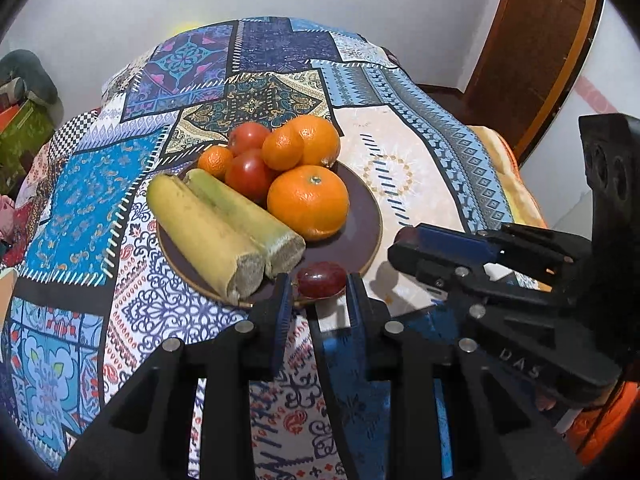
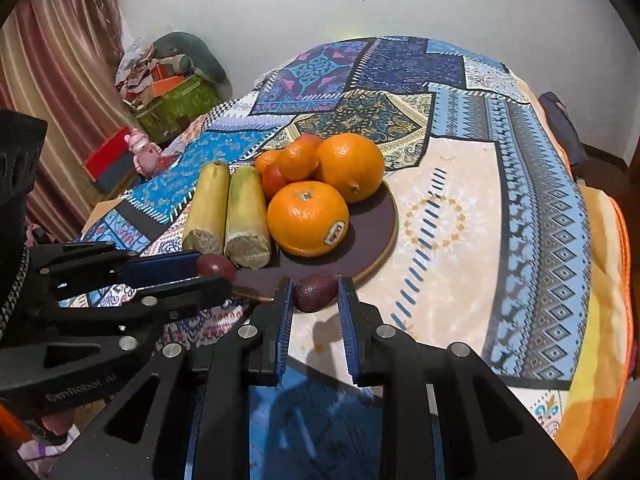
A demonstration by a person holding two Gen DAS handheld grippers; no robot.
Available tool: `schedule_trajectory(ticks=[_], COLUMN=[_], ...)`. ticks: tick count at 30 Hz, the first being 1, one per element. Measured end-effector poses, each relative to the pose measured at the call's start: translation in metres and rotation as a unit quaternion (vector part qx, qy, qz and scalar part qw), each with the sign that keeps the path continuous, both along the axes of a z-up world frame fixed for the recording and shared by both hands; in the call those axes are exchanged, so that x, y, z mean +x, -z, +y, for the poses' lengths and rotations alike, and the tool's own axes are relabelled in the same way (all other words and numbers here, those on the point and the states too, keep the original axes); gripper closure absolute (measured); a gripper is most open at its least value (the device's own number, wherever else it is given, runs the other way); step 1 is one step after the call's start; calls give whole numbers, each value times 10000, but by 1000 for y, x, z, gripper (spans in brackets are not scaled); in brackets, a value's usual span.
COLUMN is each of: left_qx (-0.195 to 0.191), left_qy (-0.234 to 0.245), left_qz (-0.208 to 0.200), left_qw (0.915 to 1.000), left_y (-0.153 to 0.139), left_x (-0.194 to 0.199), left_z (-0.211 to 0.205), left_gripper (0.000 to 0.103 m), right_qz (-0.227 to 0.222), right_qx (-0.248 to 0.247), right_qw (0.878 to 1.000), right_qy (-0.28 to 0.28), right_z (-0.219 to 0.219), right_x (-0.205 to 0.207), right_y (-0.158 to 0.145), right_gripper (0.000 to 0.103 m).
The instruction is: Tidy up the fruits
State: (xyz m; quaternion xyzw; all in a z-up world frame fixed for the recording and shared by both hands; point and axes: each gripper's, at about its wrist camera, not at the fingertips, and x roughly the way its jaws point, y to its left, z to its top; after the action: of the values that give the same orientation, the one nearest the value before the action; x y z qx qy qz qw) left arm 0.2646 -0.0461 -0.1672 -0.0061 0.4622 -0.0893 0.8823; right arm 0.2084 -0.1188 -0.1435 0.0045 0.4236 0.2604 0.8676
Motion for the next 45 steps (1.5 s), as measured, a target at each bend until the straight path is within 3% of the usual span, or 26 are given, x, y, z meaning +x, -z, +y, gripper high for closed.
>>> schedule_trajectory(ticks=[20,27,31,36,41,45], left_qx=[-161,-146,-99,-40,-110,-126], left_qy=[-196,-226,-229,-323,-465,-488], left_qz=[186,161,-111,-651,-1328,-2007], left_qw=[9995,9995,9996,9974,9900,9784], left_y=[19,13,-9,-48,-99,-144], left_x=[19,12,-5,-33,-72,-116], left_z=[14,18,20,25,37,44], left_gripper=[73,73,73,73,73,73], right_qz=[351,299,71,-421,-1068,-1609], right_qx=[132,144,112,225,340,405], right_qw=[9993,9994,9999,9986,9929,9849], right_qy=[-20,23,71,213,387,489], right_z=[12,9,6,-3,-10,-10], right_x=[23,18,8,-20,-59,-97], right_y=[22,15,-3,-47,-97,-136], right_gripper=[81,72,72,72,72,71])
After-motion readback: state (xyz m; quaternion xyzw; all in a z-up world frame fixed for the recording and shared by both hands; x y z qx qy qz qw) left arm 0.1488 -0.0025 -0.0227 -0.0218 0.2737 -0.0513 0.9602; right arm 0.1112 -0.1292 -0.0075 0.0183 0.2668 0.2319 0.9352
